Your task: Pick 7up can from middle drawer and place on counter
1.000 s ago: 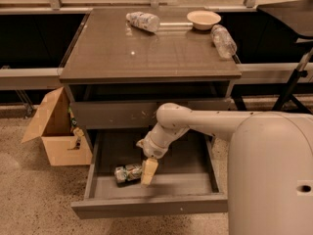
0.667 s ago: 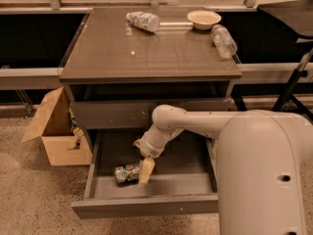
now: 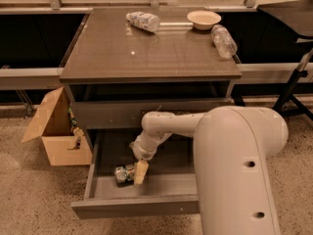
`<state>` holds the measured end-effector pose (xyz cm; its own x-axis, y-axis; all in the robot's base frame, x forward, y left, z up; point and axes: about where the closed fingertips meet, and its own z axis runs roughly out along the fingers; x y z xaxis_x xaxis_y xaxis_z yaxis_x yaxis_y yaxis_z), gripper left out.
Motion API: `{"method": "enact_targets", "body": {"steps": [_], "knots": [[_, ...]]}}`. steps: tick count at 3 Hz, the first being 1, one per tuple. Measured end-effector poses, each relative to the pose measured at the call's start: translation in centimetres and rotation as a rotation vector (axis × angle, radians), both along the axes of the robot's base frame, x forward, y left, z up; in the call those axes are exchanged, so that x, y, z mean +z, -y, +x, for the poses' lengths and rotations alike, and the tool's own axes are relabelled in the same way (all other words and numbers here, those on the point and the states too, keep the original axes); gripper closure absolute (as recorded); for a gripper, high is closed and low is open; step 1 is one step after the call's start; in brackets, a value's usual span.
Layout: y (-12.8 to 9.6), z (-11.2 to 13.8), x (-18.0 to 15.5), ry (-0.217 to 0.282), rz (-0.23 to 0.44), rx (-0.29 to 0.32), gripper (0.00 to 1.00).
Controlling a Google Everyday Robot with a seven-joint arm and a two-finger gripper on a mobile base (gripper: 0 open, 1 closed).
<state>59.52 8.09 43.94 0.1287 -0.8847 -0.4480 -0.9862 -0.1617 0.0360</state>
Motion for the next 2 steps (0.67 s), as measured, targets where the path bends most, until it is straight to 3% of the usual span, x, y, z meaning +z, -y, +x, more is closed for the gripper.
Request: {"method": "enact_targets", "body": {"steps": [2], "knots": [[-3.3, 0.3, -4.1, -0.002, -0.003, -0.023, 0.00]]}}
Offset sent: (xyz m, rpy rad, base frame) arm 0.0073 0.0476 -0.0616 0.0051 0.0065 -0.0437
